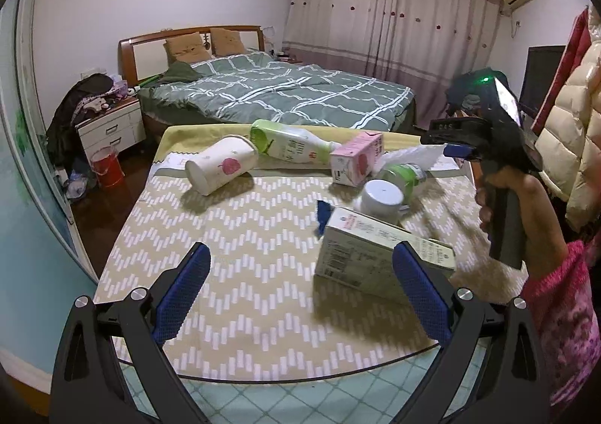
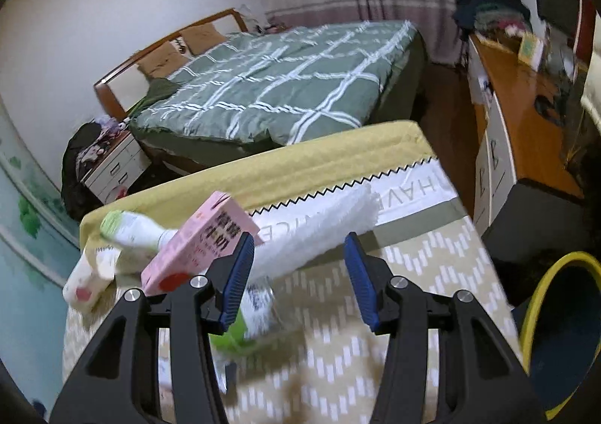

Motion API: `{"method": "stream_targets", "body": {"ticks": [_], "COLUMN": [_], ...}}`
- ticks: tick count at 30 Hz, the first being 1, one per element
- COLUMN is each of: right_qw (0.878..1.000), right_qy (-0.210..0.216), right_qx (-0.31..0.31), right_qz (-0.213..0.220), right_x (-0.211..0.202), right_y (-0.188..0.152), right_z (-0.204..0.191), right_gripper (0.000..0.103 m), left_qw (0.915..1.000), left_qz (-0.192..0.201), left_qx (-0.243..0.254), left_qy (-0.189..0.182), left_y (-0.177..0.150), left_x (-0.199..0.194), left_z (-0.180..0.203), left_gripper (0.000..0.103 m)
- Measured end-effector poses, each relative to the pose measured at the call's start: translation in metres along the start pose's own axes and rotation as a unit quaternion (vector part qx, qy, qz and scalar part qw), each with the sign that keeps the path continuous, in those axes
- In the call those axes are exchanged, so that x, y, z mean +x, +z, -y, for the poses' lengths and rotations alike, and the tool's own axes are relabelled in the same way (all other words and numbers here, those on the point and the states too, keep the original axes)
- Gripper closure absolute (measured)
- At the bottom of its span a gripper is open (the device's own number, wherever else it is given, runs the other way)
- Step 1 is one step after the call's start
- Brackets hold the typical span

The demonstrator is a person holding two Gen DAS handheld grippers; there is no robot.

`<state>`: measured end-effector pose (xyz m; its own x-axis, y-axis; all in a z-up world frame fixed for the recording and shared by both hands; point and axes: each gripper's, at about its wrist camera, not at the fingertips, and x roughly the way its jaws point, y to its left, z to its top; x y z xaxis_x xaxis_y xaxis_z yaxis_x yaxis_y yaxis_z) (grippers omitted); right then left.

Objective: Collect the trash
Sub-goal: 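Reach the right tool to the white foam net and close on it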

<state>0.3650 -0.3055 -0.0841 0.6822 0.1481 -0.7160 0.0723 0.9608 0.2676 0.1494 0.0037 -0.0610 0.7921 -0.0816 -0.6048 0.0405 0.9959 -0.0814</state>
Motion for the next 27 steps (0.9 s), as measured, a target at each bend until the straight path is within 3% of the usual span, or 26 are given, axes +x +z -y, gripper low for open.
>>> {"method": "stream_targets", "body": {"ticks": [3, 5, 6, 7, 9, 20, 27], "right_qw": [1.000, 1.000, 0.999, 0.999, 0.998, 0.994, 0.991], "right_qy": [-0.003, 0.003, 0.013, 0.022, 0.036, 0.086, 0.077], "right_qx": [0.012, 0.019, 0.025, 0.029, 0.036, 0.041, 0.021], "right_qz": [-0.016, -0.025, -0.032, -0.035, -0.028, 0.057, 0.109], "right_x": [0.015, 0.021, 0.024, 0.025, 0.018, -0.063, -0.125], "right_y": [0.005, 0.004, 0.003, 0.002, 0.000, -0.010, -0.034], "right_z": [0.002, 0.005, 0.007, 0.009, 0.012, 0.021, 0.037], "right_gripper": [0.055, 0.067, 0.080, 0.087, 0.092, 0.094, 0.094], "left_qw": [1.0000, 1.0000, 0.9999, 0.9999, 0.9999, 0.9994, 0.9980], "left_qz": [-0.004, -0.006, -0.007, -0.007, -0.008, -0.009, -0.021], "left_qx": [-0.005, -0.007, -0.006, -0.006, -0.003, 0.020, 0.041], "left_qy": [-0.001, -0.003, -0.004, -0.005, -0.007, -0.025, -0.043], "left_y": [-0.002, -0.003, -0.004, -0.004, -0.005, -0.008, -0.017], "left_x": [0.003, 0.004, 0.004, 0.004, 0.004, 0.000, 0.004], "left_z": [-0.004, -0.006, -0.005, -0.005, -0.003, 0.025, 0.052], "left_gripper": [0.007, 0.007, 0.007, 0.007, 0.007, 0.007, 0.007]}}
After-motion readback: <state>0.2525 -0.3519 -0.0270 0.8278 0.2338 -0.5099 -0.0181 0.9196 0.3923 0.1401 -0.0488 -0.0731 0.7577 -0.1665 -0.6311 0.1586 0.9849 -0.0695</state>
